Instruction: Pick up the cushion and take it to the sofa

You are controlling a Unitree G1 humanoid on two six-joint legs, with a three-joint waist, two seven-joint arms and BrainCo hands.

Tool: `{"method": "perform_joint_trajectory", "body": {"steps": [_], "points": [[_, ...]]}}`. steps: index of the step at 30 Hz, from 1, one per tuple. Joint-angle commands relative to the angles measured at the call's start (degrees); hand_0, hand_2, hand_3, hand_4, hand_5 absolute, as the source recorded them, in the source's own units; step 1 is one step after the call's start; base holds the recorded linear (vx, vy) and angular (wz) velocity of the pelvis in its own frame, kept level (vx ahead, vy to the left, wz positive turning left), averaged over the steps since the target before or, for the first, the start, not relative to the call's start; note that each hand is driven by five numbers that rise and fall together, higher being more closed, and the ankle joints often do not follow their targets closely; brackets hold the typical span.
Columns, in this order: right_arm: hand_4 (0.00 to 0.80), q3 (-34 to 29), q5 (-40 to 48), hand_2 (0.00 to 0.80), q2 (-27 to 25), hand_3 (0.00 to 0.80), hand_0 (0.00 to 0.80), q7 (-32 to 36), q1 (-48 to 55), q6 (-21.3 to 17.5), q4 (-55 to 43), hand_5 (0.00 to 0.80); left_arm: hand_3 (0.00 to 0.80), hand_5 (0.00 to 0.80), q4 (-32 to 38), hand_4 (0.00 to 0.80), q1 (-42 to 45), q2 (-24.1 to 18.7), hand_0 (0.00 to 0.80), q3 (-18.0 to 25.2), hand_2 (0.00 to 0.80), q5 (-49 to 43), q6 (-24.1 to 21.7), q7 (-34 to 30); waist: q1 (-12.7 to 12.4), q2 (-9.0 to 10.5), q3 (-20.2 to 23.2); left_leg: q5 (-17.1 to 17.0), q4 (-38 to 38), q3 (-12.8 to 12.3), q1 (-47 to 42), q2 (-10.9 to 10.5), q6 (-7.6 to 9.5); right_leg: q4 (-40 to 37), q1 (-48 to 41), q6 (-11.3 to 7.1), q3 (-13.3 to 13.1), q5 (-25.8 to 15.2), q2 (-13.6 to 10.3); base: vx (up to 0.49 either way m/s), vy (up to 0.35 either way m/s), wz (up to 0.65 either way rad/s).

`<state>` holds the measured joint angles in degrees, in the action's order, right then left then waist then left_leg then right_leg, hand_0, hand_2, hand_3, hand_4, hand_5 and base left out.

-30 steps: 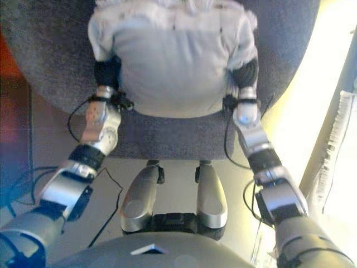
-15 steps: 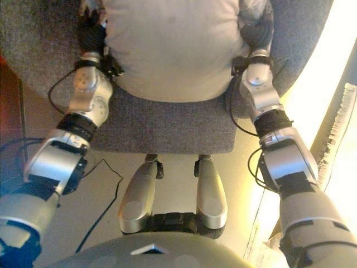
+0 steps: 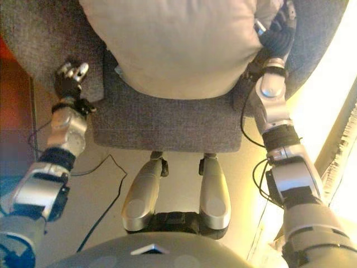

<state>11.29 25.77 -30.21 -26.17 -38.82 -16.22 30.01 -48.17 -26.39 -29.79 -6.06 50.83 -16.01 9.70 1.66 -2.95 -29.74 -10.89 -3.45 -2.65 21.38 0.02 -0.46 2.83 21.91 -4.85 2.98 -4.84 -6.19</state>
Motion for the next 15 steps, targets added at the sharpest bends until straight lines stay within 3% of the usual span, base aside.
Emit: {"method": "perform_joint_trajectory", "body": {"steps": [1,6,15], "points": [[0.0,-13.3,0.9,0.0,-9.1,0.0,0.0,-7.4,13.5,-0.4,5.7,0.0,0.0,0.0,-8.4,0.0,6.6,-5.2,0.0,12.2,0.0,3.6,2.4,3.5,0.0,0.2,0.5,8.9,4.2,-0.1,-3.1,-0.1,-4.57,1.0,-0.4,-2.49,1.4,2.0,-2.5,-0.007,-0.026,0.07],[0.0,-20.0,2.5,0.0,-7.7,0.0,0.0,-6.5,23.1,-2.4,5.0,0.0,0.0,0.0,-9.9,0.0,16.1,-1.6,0.0,15.2,0.0,1.5,4.1,1.0,0.1,0.69,4.1,10.0,3.2,-0.5,-6.9,-0.1,-4.48,-0.8,-4.5,-2.52,2.0,2.5,-2.5,0.018,-0.008,0.31],[0.0,-29.7,6.5,0.0,-5.6,0.0,0.0,-2.2,32.7,-0.9,7.7,0.0,0.0,0.0,-13.7,0.0,26.6,4.0,0.0,18.4,0.0,-4.0,8.7,-1.7,0.0,2.1,11.8,11.8,2.5,-1.1,-14.1,0.8,-4.29,-3.7,-13.2,-2.37,2.7,3.5,-1.6,0.091,-0.031,0.1]]}}
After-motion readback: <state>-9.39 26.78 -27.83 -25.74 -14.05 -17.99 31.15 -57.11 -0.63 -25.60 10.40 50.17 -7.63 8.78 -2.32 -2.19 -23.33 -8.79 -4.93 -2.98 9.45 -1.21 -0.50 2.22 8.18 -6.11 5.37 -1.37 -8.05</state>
